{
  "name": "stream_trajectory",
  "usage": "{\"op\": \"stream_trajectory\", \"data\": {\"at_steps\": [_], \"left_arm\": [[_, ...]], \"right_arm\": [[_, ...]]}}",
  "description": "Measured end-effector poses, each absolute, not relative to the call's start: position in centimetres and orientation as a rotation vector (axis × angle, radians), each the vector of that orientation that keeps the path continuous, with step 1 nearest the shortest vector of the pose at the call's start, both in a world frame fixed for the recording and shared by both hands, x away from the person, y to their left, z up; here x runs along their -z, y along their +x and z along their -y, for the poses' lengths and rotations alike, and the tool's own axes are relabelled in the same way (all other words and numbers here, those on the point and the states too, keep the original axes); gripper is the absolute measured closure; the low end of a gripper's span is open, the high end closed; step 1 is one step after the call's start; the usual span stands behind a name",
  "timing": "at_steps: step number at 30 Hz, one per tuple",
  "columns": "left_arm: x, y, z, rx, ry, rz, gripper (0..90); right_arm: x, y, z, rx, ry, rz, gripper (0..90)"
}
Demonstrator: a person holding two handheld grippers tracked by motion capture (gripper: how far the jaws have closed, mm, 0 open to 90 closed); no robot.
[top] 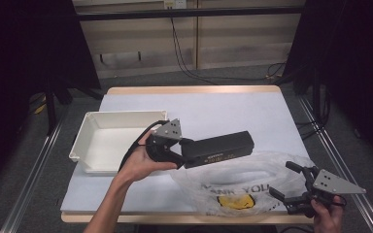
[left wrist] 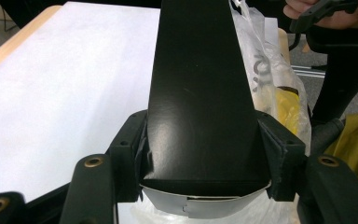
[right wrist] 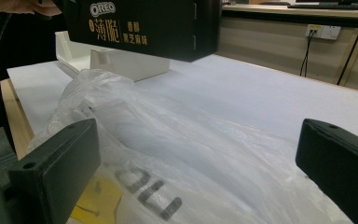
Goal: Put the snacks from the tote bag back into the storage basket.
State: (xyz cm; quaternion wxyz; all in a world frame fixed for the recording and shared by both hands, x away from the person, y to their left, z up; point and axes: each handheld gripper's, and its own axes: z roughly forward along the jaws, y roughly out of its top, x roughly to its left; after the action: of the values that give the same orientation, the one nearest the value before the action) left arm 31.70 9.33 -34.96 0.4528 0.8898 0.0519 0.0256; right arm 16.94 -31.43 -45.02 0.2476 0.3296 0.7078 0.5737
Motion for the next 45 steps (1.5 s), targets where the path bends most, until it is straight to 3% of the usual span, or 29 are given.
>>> {"op": "stream_trajectory", "data": {"at_steps": [45], "left_arm": [[32.6, 34.5, -19.0, -0.173, 2.132, -0.286, 43.1]], "right_arm": [[45.3, 17.2, 31.4, -1.552, 0.915, -1.936, 0.0]]}}
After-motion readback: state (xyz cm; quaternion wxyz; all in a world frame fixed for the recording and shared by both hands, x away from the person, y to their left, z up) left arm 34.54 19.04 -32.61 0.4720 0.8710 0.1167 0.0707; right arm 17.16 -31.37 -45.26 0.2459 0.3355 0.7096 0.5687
